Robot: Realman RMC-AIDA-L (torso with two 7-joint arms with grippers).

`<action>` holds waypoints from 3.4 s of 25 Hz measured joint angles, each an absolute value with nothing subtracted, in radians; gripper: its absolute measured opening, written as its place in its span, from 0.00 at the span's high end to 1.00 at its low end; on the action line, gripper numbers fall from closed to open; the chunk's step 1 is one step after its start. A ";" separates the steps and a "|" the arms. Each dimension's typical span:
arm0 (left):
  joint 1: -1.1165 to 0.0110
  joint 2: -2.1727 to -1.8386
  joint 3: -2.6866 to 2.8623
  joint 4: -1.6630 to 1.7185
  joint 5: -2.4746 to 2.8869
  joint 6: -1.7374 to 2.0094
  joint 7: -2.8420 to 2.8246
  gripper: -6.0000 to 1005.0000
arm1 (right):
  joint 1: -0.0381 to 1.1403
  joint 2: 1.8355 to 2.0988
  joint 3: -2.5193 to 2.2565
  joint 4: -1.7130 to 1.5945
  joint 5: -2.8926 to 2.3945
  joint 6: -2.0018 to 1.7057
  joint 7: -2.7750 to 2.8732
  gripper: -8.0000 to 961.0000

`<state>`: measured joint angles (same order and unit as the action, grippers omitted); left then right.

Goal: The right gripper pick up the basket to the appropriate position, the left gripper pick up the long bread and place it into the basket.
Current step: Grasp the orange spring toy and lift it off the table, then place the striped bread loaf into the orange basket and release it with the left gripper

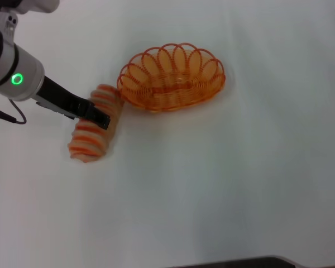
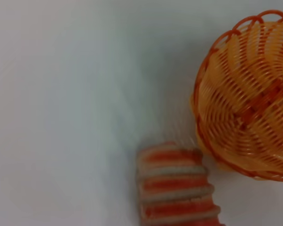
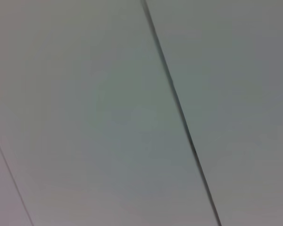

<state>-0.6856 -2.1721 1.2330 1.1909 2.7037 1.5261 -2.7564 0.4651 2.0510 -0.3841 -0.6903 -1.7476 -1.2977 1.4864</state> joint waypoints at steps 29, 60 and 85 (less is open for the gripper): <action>-0.696 -2.170 1.262 1.082 2.712 1.441 -2.769 0.30 | 0.471 2.051 -0.401 -0.689 -1.752 -1.279 1.493 0.05; -0.712 -2.162 1.274 1.080 2.770 1.427 -2.769 0.45 | 0.474 2.051 -0.402 -0.687 -1.746 -1.267 1.496 0.05; -0.854 -2.170 1.310 1.324 2.793 1.500 -2.440 0.66 | 0.465 2.046 -0.413 -0.690 -1.752 -1.310 1.484 0.05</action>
<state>-0.8541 -2.1697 1.3097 1.3244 2.7930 1.4998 -2.4397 0.4646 2.0464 -0.4129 -0.6903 -1.7518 -1.3101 1.4837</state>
